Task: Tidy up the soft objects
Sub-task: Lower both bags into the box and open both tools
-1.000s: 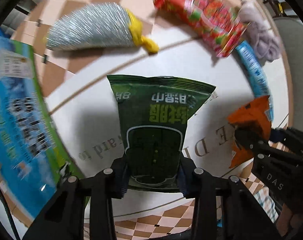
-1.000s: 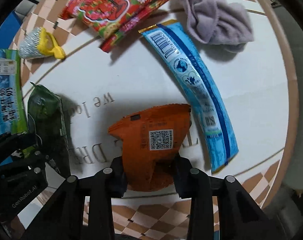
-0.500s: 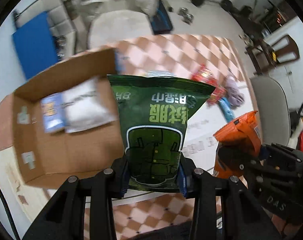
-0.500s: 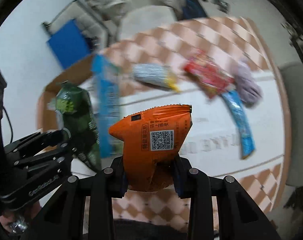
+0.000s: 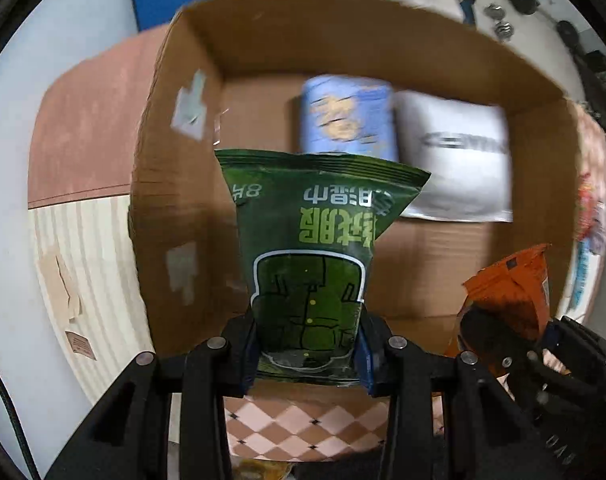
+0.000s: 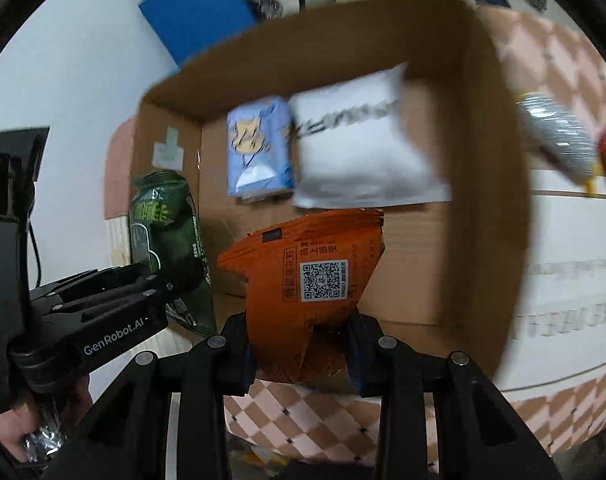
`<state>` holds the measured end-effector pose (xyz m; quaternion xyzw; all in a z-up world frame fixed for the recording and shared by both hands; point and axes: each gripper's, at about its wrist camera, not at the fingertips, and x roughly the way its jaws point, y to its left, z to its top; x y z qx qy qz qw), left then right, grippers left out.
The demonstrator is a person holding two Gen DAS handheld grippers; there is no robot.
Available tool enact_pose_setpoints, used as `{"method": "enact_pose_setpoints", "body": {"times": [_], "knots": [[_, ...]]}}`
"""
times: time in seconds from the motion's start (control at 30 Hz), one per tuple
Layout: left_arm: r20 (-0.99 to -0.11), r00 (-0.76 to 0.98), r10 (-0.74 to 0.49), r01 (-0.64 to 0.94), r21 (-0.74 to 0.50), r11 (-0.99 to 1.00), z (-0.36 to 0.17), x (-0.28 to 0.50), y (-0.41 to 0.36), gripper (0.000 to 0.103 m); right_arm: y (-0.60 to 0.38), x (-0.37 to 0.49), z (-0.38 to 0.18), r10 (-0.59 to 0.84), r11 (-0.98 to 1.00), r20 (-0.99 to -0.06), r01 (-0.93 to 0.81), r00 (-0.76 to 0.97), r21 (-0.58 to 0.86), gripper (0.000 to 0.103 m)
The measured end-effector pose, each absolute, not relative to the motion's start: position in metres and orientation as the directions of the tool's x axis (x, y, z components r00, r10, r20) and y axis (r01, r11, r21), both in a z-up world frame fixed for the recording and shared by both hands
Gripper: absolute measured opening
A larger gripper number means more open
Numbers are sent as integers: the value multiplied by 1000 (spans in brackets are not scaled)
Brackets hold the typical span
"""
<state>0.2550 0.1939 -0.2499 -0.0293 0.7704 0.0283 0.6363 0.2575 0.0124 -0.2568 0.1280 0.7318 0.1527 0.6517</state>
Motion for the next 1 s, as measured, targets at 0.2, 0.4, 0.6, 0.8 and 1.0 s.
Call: {"method": "enact_pose_setpoints", "body": {"times": [0.2, 0.4, 0.6, 0.8, 1.0], "knots": [[-962, -271, -35, -82, -13, 997, -288, 261, 218, 36, 54, 261, -297, 381, 921, -908, -9, -175, 389, 37], [-955, -295, -32, -73, -11, 997, -304, 262, 224, 36, 72, 261, -318, 376, 920, -902, -34, -214, 391, 39], [-951, -300, -80, -114, -48, 992, -305, 256, 234, 41, 70, 262, -327, 372, 918, -894, -40, -250, 394, 64], [-961, -258, -99, -127, -67, 990, -289, 246, 238, 55, 57, 260, -319, 359, 923, -901, -52, -242, 382, 77], [-986, -147, -83, -127, -64, 990, -240, 234, 217, 55, 43, 247, -293, 280, 948, -943, -106, -178, 301, 77]]}}
